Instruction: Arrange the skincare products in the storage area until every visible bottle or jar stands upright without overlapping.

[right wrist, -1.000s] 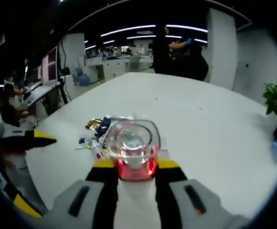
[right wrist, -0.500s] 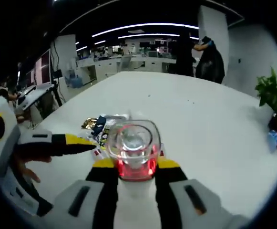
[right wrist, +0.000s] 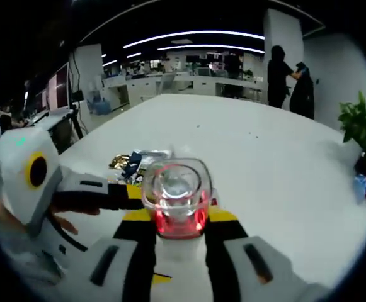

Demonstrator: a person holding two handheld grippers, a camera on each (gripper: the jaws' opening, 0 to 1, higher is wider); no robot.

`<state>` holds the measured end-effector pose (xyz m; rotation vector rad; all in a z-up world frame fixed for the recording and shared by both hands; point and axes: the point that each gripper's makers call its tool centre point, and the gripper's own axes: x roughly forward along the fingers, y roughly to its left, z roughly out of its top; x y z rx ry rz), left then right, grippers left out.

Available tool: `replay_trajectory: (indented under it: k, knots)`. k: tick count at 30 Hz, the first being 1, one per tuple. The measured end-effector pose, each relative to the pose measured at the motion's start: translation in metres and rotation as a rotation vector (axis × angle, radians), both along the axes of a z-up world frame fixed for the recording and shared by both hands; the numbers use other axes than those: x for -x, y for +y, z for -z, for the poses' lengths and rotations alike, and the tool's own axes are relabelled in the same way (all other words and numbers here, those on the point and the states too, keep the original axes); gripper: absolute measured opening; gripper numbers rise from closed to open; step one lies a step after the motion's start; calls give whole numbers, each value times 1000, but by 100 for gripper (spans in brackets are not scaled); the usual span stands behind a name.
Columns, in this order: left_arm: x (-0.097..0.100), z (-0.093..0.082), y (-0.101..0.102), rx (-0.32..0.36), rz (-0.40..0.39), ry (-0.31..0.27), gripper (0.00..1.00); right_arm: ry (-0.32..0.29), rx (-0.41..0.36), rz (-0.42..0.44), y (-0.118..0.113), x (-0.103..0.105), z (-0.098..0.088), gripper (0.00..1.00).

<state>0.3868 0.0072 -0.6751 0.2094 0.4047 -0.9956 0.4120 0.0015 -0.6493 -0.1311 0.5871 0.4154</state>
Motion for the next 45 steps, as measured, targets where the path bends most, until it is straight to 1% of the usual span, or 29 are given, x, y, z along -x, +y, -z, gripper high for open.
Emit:
replay_trajectory:
  k: [3,5,7,12,13,15,16,19,21,24,26,27,28,33,36,40,45]
  knots:
    - [-1,3,-4,-4,20,-12,47,-3,0,-3,0,1,0,29]
    - [-1,1,-7,8,30,-16,43,-4,0,-2,0,1,0,29]
    - [-3,1,-9,22,33,-13,40,-7,-2,1,-1,1,0,29]
    - [-6,5,-13,27,37,-7,33,-12,-7,7,0,1,-1,29]
    - [-6,4,-13,27,40,-12,31,-13,-7,6,0,1,-1,29]
    - [-8,6,-13,4,40,-37,26,-19,-7,1,-1,0,-1,29]
    - [-9,6,-13,-1,38,-42,25,-21,-7,-2,-1,0,0,29]
    - [-10,6,-13,7,48,-40,25,-25,-13,-12,0,0,-1,29]
    - [-8,5,-13,4,61,-46,25,-33,-15,-36,0,0,-1,29]
    - [-7,4,-14,3,76,-48,24,-20,-38,-99,1,2,-1,30]
    - [-7,3,-14,8,92,-40,24,-24,-44,-140,1,4,-2,29]
    - [-7,2,-14,12,99,-35,24,-33,-36,-173,0,6,-3,29]
    - [-6,2,-14,15,107,-30,24,-35,-31,-187,-1,7,-3,30]
    - [-5,2,-14,15,161,-21,24,-33,-43,-270,-6,13,-2,38]
    - [-4,2,-15,15,186,-18,24,-27,-43,-314,-9,14,-1,37]
    - [-3,2,-16,14,245,-9,24,-31,-62,-353,-9,12,-1,39]
    - [-3,2,-18,10,320,-1,24,-39,-89,-405,-1,12,-1,39]
